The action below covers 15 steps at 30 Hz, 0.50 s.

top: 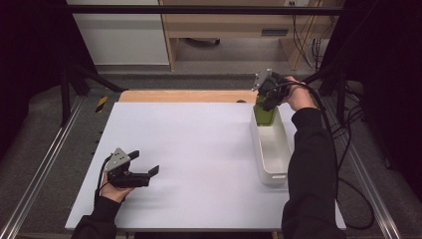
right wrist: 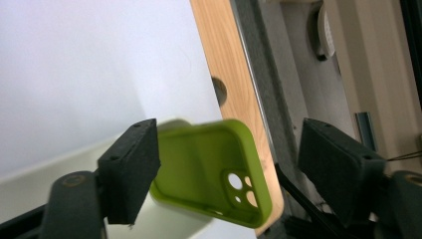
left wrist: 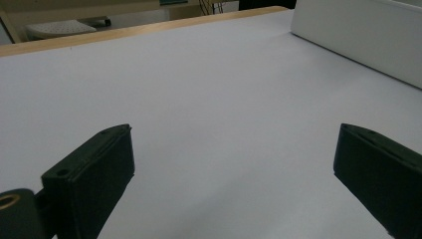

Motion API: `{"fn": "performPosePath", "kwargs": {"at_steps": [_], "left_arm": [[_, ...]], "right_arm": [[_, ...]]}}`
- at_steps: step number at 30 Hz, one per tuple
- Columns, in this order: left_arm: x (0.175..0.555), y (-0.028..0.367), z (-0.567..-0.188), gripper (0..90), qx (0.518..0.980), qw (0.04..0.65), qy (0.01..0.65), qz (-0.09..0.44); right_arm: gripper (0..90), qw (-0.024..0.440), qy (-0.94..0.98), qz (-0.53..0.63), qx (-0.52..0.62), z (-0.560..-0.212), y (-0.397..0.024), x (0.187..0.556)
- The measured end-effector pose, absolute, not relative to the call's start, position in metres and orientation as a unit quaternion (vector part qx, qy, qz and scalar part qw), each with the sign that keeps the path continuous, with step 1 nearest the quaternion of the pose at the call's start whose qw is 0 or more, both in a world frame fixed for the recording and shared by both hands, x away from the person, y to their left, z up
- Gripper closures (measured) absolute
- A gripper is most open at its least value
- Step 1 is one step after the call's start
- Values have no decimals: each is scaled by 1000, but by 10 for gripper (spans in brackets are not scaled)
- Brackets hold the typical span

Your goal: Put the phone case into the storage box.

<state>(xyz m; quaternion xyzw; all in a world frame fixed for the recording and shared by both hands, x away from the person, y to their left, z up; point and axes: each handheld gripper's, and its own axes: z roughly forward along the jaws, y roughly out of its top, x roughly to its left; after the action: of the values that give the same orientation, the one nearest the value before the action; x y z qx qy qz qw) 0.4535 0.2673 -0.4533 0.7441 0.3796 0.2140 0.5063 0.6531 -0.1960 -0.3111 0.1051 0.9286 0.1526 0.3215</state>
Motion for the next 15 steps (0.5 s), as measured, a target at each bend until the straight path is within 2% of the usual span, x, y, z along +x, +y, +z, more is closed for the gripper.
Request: {"fn": "performPosePath", "kwargs": {"at_steps": [6,15], "left_arm": [[453,267,-453,22,745,507,379,213],[450,266,-450,18,744,514,372,208]], "right_arm": [[40,322,917,185,143,-307,-192,640],[51,323,884,278,190,-302,-194,608]]}}
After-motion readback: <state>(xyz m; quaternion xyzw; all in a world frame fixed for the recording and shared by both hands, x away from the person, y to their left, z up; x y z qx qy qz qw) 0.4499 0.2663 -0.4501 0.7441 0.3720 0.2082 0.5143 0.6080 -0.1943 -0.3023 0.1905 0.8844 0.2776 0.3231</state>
